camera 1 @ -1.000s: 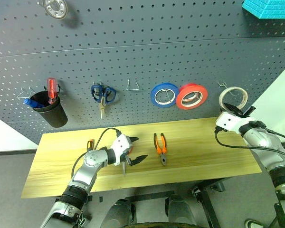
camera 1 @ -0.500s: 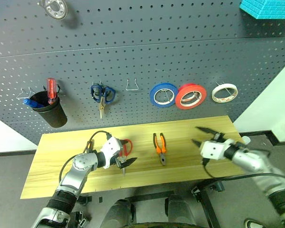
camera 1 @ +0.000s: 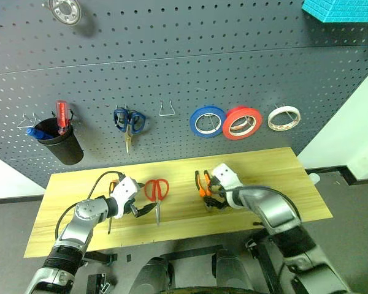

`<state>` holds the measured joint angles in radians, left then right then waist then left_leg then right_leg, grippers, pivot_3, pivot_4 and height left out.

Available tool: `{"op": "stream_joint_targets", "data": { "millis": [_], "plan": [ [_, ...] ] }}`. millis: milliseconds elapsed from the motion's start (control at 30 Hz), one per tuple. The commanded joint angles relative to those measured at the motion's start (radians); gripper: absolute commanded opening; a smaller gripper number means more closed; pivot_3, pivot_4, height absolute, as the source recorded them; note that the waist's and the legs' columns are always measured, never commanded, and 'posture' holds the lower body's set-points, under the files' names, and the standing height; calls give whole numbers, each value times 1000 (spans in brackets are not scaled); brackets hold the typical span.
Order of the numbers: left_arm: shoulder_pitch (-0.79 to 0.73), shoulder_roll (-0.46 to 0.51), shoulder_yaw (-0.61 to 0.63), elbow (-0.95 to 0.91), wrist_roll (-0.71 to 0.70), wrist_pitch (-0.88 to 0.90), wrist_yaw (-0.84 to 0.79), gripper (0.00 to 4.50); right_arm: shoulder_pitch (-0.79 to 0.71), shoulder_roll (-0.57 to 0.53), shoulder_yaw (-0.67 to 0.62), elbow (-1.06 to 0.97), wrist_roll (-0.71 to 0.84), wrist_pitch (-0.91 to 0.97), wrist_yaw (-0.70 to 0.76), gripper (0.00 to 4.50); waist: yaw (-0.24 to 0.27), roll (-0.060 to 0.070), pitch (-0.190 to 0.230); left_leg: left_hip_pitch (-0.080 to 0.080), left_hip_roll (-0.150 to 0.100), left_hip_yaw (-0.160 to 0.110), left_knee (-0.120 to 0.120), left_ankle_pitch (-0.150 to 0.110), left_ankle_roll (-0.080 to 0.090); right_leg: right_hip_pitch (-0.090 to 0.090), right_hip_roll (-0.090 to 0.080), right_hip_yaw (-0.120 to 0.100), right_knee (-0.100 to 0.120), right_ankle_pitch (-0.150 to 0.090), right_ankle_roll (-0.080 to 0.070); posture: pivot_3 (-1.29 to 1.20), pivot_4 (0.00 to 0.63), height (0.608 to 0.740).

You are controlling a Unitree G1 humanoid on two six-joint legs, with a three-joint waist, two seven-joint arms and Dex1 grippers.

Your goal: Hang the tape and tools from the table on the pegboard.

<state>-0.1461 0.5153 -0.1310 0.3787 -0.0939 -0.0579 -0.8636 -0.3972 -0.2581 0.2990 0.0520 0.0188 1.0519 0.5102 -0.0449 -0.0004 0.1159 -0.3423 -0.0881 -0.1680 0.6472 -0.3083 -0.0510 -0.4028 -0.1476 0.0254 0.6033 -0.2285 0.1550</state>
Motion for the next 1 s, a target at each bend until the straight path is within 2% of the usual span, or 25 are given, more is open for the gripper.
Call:
{"op": "stream_joint_targets", "data": {
  "millis": [33, 200, 400, 867, 1000],
  "plan": [
    [-19, 17, 27, 6, 1, -21, 0, 4500, -73, 71, 14, 112, -34, 12, -90, 4440, -1, 0, 0, 0, 0, 0, 0, 0, 0, -1, 0, 0, 1, 0, 0, -120, 89, 738],
    [6, 41, 32, -22, -50, -19, -89, 4500, -151, 166, 8, 275, -50, -4, -166, 4440, -7, 0, 0, -2, 0, 0, -1, 1, -1, -6, 0, 0, 7, 0, 0, -105, 92, 738],
    [45, 72, 21, -75, -94, -12, -212, 4500, -189, 216, -11, 397, -86, -70, -264, 4440, -26, 1, 1, -2, 0, -1, 0, 2, -3, -7, 0, 0, 10, 0, 0, -92, 93, 738],
    [62, 74, 15, -37, -64, -29, -219, 4500, -318, 345, -161, 716, -47, -174, -385, 4440, -41, 3, 2, -1, 0, -2, -1, 2, -4, -7, 0, 0, 12, 0, 0, -97, 89, 738],
    [66, 72, 18, -37, -64, -34, -210, 4500, -341, 359, -156, 805, -68, -201, -417, 4440, -52, 3, 2, -1, 0, -2, -1, 2, -4, -7, 0, 0, 12, 0, 0, -88, 84, 738]
  ]
}}
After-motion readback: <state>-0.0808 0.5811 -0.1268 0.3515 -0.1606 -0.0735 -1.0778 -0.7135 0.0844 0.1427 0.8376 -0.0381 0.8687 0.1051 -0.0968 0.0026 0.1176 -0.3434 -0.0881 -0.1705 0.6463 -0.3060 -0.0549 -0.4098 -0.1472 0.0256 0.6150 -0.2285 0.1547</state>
